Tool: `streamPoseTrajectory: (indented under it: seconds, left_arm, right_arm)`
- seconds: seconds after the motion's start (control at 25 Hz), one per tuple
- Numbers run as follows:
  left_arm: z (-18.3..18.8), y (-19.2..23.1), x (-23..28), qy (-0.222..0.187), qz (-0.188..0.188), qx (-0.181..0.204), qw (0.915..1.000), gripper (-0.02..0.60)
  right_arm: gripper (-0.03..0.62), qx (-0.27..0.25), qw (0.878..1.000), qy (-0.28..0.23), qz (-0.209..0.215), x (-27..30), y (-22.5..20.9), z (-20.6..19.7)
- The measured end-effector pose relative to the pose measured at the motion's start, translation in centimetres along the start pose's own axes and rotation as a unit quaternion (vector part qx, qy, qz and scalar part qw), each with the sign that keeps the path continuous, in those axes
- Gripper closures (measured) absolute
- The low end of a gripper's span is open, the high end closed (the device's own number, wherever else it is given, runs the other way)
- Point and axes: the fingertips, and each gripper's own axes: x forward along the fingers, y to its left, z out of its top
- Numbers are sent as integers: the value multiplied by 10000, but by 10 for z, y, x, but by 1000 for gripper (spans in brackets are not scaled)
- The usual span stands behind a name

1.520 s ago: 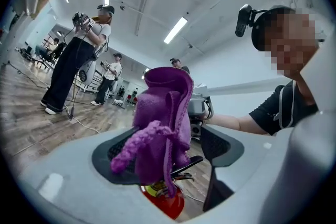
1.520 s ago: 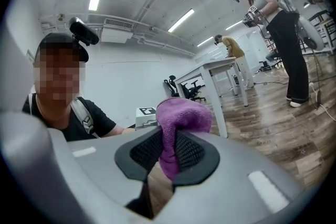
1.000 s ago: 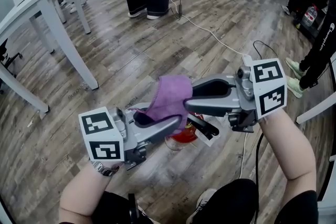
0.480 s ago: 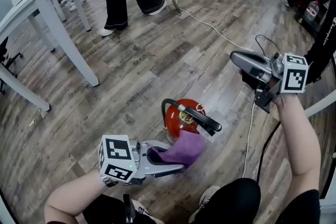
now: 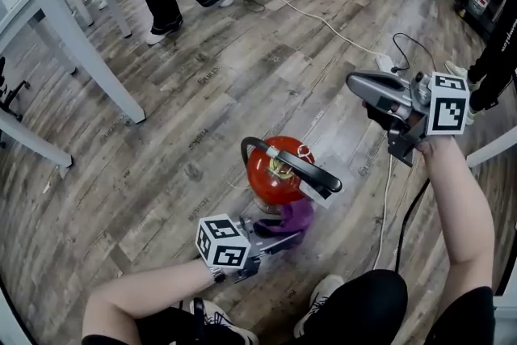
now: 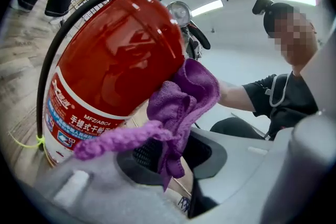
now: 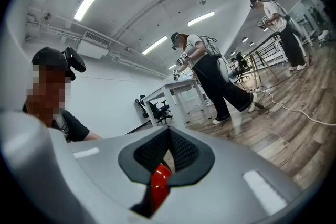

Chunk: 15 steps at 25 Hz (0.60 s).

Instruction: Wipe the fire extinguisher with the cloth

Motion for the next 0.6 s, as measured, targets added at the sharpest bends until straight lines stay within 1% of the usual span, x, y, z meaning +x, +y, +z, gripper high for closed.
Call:
streamPoseTrajectory:
  seconds: [0.08,0.12,0.24,0.36,0.48,0.6]
  left_arm:
    - [0,18,5,-261,113,-274,9992,499]
    - [-3,30,6,-318,209,-440,9983,499]
    - [-26,60,7,-242,483,-787,9954,500]
    - [-52,86,8,-183,728,-1150,9905,500]
    - [-85,115,8,-88,1044,-1517,9829,500]
    - [-118,147,4,30,1454,-1772,9734,500]
  right_arm:
    - [591,53,10000,43,-13,-2,-5,-9]
    - [591,86,9999,54,-28,-4,-7,-13]
    - [591,195,9997,95,-75,-9,-15,-26]
    - [591,236,9996,148,-35,-10,-18,-35]
    - [591,303,9994,147,6,-13,-23,-46]
    - [591,427,9989,180,18,-14,-31,-58]
